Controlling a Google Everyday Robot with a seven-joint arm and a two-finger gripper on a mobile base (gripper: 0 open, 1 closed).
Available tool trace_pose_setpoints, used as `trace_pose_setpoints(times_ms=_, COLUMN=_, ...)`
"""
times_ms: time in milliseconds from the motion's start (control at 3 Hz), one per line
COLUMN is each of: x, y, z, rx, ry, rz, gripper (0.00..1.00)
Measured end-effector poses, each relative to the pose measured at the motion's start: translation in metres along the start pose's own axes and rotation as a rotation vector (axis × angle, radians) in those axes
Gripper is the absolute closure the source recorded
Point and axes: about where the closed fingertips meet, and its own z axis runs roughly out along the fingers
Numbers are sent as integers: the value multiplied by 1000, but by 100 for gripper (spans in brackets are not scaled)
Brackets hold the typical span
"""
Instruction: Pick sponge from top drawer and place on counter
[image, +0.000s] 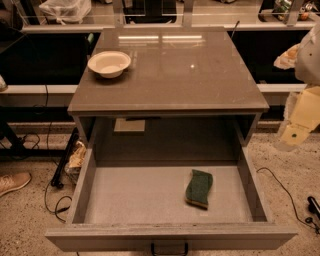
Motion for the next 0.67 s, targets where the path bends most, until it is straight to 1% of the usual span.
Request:
trace_pose_setpoints(times_ms=333, x=-4, y=10, z=51, rx=-87, ry=-39, rz=-6, gripper=0)
trace_pose_setpoints(times_ms=667, x=-9, y=27, z=114, rx=-162, ry=-52, rz=-13, gripper=0)
